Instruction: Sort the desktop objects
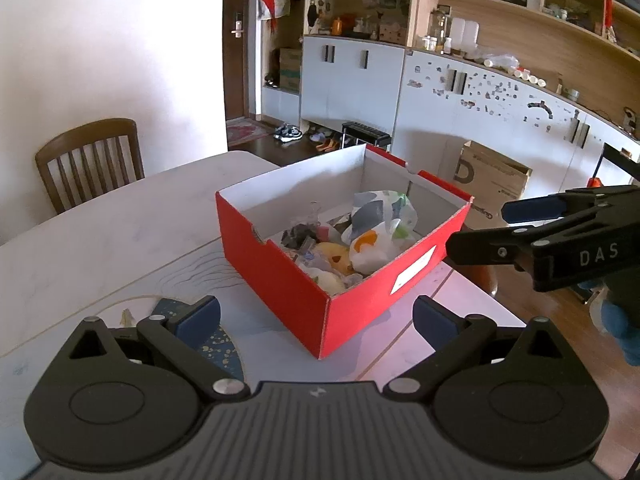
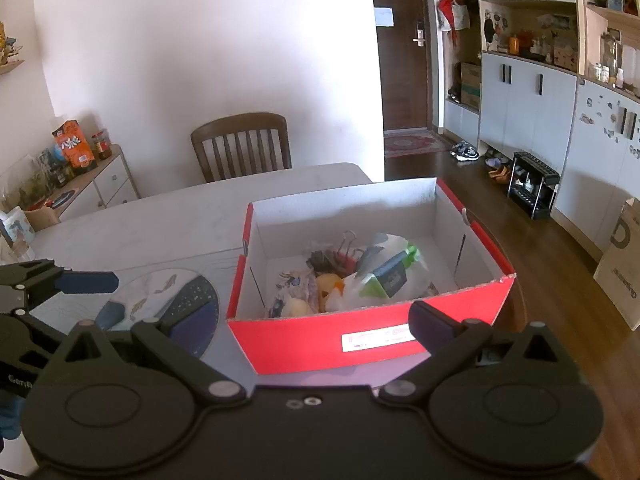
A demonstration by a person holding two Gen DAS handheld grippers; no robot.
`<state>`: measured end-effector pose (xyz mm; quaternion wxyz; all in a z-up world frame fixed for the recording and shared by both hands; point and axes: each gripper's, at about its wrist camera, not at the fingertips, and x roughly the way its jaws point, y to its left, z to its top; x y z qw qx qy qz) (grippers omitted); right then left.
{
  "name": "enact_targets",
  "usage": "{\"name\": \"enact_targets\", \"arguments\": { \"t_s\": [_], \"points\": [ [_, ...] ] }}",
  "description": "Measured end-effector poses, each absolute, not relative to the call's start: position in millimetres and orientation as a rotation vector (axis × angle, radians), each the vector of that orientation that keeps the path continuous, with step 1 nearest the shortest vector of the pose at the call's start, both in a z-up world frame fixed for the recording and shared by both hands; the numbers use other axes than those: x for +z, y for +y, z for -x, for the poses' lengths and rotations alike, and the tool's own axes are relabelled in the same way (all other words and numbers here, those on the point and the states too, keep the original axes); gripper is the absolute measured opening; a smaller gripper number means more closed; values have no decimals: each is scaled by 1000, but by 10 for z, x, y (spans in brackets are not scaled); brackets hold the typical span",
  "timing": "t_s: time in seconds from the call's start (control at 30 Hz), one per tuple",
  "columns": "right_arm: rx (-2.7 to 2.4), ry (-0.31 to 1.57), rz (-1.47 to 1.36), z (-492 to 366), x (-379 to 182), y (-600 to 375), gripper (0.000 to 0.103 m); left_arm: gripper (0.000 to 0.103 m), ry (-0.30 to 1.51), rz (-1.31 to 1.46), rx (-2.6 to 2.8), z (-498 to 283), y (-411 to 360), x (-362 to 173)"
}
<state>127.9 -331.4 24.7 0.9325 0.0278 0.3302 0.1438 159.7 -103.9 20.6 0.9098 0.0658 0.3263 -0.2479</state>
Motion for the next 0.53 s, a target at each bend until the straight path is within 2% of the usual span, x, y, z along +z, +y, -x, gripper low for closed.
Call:
{"name": "enact_targets", "arguments": {
  "t_s": [0.53],
  "points": [
    [280, 676, -65, -1263, 246, -3325, 103, 103, 646, -134, -506, -1603, -1004, 274]
  ]
}}
